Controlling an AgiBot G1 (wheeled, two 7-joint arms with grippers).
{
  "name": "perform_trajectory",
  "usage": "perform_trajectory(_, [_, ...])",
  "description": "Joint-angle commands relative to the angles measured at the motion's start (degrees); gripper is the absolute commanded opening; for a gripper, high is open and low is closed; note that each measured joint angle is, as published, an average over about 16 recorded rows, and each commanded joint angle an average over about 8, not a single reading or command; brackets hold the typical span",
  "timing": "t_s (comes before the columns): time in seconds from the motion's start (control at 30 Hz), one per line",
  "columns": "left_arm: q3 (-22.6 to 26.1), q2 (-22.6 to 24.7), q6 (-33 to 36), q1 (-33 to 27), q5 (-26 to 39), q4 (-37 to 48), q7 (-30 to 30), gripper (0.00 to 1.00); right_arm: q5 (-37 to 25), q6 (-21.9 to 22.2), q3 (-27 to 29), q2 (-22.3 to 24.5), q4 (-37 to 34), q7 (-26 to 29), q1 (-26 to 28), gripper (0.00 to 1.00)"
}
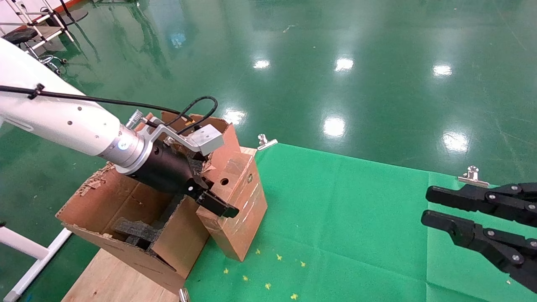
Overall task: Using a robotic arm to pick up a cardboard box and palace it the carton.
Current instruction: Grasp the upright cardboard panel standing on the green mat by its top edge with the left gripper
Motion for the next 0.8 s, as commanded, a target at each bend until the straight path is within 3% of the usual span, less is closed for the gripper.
perform_trajectory(0.03, [-0.1, -0.1, 0.0, 0.0, -0.1, 0.0, 0.0, 0.0, 0.0, 0.0, 0.0, 0.0, 0.0, 0.0, 0.0, 1.0])
perform_trajectory(0.8, [-0.5, -0.2, -0.1, 0.3, -0.6, 0.0, -0.1, 0.0, 0.0, 0.0, 0.0, 0.0, 0.0, 0.0, 0.0, 1.0])
